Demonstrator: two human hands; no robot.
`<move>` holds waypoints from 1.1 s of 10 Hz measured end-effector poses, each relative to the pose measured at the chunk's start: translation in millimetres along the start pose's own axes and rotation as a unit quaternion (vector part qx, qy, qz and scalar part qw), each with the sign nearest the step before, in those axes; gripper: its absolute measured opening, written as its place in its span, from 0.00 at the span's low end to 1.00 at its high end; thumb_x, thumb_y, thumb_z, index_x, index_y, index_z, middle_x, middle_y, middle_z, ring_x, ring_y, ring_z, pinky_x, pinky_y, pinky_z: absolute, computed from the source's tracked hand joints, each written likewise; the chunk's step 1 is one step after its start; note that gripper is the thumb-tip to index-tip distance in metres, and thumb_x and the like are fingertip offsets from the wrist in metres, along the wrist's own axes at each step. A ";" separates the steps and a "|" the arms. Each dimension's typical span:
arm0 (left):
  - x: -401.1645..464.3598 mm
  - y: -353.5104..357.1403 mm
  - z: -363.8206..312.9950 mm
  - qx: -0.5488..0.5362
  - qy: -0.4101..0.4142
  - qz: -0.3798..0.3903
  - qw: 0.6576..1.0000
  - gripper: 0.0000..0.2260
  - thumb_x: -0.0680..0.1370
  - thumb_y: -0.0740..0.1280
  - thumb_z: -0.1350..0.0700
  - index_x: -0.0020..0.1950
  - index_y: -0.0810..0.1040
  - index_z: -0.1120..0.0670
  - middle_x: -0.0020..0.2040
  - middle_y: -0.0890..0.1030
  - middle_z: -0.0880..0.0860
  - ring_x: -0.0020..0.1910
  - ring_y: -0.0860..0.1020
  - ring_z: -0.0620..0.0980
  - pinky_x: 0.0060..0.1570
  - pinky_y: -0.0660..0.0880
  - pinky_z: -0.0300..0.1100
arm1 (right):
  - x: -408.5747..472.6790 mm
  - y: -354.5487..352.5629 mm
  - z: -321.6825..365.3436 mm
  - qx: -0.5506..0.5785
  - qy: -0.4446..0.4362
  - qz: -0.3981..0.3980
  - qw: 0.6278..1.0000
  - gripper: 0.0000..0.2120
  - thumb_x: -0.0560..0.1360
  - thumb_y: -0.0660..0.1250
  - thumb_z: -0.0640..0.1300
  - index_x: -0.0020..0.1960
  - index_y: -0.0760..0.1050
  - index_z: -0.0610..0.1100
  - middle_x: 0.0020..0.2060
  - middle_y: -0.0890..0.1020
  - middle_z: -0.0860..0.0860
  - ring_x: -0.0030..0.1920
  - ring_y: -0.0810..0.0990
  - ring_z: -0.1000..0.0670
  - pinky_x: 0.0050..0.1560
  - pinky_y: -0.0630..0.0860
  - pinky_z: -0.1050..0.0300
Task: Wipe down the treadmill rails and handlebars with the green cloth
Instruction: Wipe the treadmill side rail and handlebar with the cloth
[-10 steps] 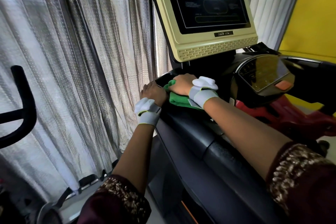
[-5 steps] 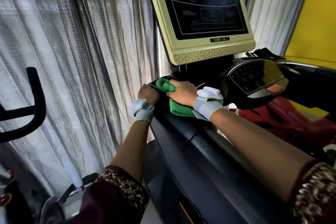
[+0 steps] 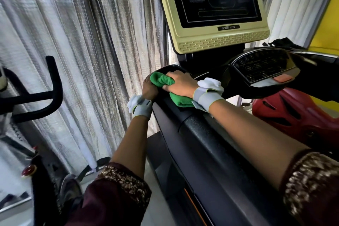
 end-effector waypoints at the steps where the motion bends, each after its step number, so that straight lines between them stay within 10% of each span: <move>1: -7.1 -0.2 0.8 -0.006 0.012 -0.006 1.000 0.19 0.80 0.61 0.61 0.71 0.67 0.62 0.70 0.70 0.62 0.70 0.68 0.58 0.70 0.63 0.48 | -17.9 -2.8 -1.7 0.011 -0.007 -0.006 1.000 0.27 0.75 0.64 0.57 0.71 0.64 0.52 0.68 0.67 0.49 0.69 0.64 0.41 0.65 0.62 0.49; 7: 1.4 -1.3 13.4 0.042 0.046 0.020 0.998 0.19 0.79 0.61 0.64 0.71 0.69 0.62 0.71 0.70 0.61 0.70 0.69 0.58 0.66 0.67 0.45 | -48.1 -9.1 9.4 0.012 0.009 -0.026 1.000 0.27 0.70 0.70 0.56 0.67 0.70 0.53 0.60 0.71 0.55 0.66 0.66 0.46 0.62 0.65 0.41; 11: -21.7 -9.4 -9.0 0.133 -0.074 -0.045 0.987 0.15 0.78 0.63 0.59 0.64 0.77 0.60 0.65 0.77 0.60 0.66 0.74 0.58 0.62 0.70 0.43 | -86.4 -13.8 16.7 -0.038 -0.026 -0.014 0.999 0.25 0.69 0.69 0.57 0.65 0.71 0.55 0.57 0.71 0.54 0.62 0.67 0.46 0.61 0.66 0.43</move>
Point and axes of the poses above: each hand's wrist, its own x-axis towards the middle knuckle, its own y-axis out of the palm, z = x × y, the point moved 10 cm from there along x, towards the middle knuckle
